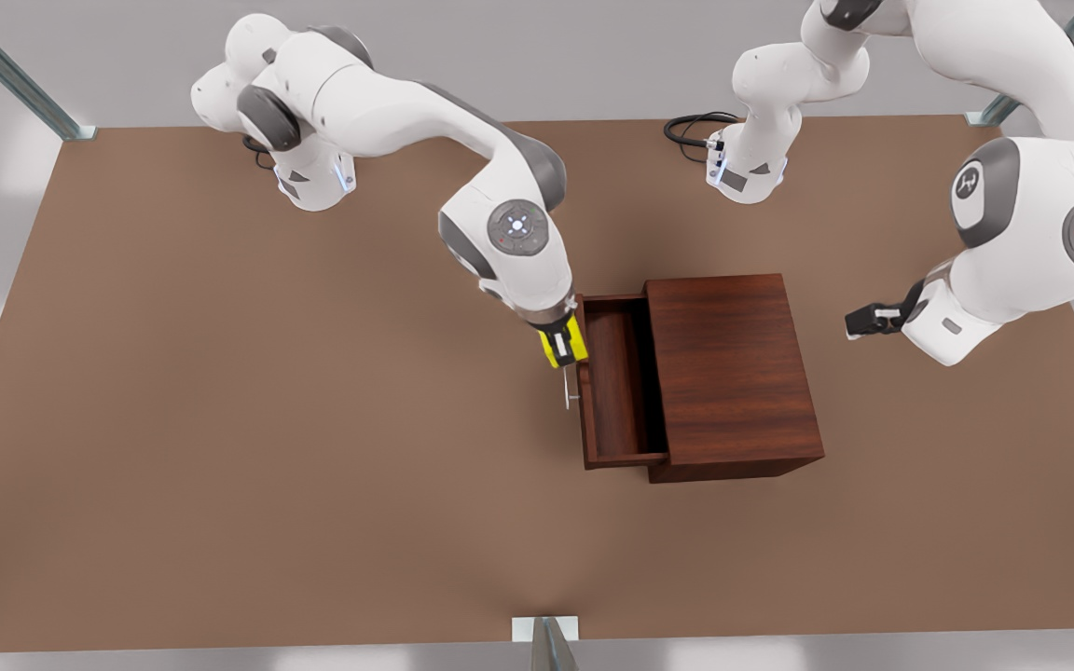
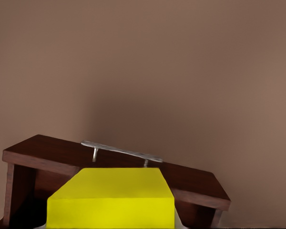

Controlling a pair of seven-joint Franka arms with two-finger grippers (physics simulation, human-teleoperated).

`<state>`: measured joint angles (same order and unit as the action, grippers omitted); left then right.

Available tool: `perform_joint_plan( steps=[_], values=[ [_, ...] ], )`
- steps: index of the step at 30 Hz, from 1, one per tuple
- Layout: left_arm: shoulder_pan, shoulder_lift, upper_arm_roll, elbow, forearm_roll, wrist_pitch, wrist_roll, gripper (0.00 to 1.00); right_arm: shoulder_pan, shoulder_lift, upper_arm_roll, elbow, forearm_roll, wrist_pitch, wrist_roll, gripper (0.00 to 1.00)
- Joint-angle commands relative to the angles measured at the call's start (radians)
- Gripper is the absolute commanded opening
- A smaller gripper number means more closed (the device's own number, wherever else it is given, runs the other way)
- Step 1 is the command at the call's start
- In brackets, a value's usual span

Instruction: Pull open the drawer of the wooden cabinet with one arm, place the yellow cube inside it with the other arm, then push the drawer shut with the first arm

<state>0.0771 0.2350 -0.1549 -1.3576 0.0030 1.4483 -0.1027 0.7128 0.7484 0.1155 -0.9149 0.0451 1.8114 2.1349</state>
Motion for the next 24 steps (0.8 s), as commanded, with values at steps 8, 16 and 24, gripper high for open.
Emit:
perform_joint_plan(
  steps=[8,16,24],
  values=[
    [0.012,0.003,0.006,-0.026,0.002,0.030,0.152,1.00,0.091,0.130,-0.005,0.076,0.004,0.263,0.778,0.50],
    [0.016,0.001,0.008,-0.032,0.005,0.043,0.153,1.00,0.102,0.144,-0.016,0.076,-0.001,0.260,0.769,1.00],
    [0.016,-0.003,0.008,-0.037,0.005,0.038,0.153,1.00,0.115,0.154,-0.022,0.076,-0.001,0.261,0.767,1.00]
  ],
)
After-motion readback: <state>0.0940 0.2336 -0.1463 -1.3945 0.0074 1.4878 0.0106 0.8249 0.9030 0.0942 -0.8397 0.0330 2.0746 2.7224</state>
